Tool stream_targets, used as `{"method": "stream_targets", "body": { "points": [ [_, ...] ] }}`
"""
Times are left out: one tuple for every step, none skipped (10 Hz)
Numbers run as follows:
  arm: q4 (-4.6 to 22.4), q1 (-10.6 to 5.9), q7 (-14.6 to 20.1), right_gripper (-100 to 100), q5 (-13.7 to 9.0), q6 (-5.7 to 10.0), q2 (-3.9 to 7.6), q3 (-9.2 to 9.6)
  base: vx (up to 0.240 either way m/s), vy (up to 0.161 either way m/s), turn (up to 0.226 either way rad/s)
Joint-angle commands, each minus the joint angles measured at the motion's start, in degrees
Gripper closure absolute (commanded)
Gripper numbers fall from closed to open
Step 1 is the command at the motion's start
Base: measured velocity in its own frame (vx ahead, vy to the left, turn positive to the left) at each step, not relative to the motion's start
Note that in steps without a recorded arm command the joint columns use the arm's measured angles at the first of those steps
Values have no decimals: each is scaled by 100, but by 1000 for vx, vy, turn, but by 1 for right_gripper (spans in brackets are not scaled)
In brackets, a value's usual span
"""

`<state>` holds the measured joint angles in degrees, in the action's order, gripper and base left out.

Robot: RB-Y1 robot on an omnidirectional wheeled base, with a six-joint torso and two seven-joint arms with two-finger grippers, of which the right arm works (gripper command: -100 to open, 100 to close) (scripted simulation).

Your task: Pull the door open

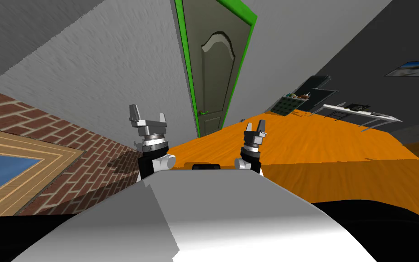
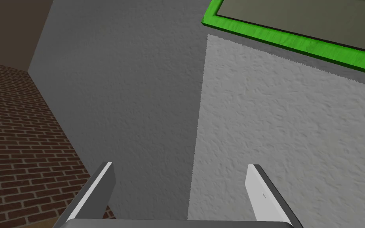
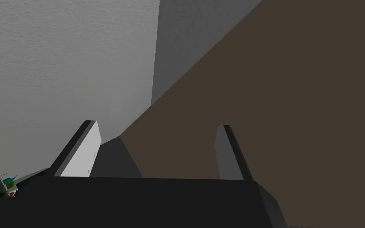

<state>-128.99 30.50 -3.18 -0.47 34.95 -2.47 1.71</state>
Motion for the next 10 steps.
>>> {"method": "stream_targets", "body": {
  "points": [
    [198, -96, 14, -100, -5, 7, 57, -16, 113, 51, 91],
    [296, -143, 21, -100, -7, 11, 83, -24, 53, 3, 95],
    [495, -239, 34, -100, -12, 18, 136, -40, 54, -20, 112],
    [637, -307, 44, -100, -15, 24, 169, -52, 70, -23, 100],
    [779, -376, 54, -100, -18, 29, 203, -63, 72, -7, 94],
    [920, -444, 64, -100, -22, 34, 237, -75, 64, -1, 85],
    [1088, -525, 76, -100, -25, 41, 273, -88, 63, 3, 92],
    [1266, -611, 88, -100, -30, 47, 311, -103, 76, -1, 109],
    [1444, -697, 101, -100, -34, 54, 349, -117, 88, -2, 116],
    [1616, -789, 114, -100, -38, 61, 388, -133, 98, 0, 132]
  ]
}}
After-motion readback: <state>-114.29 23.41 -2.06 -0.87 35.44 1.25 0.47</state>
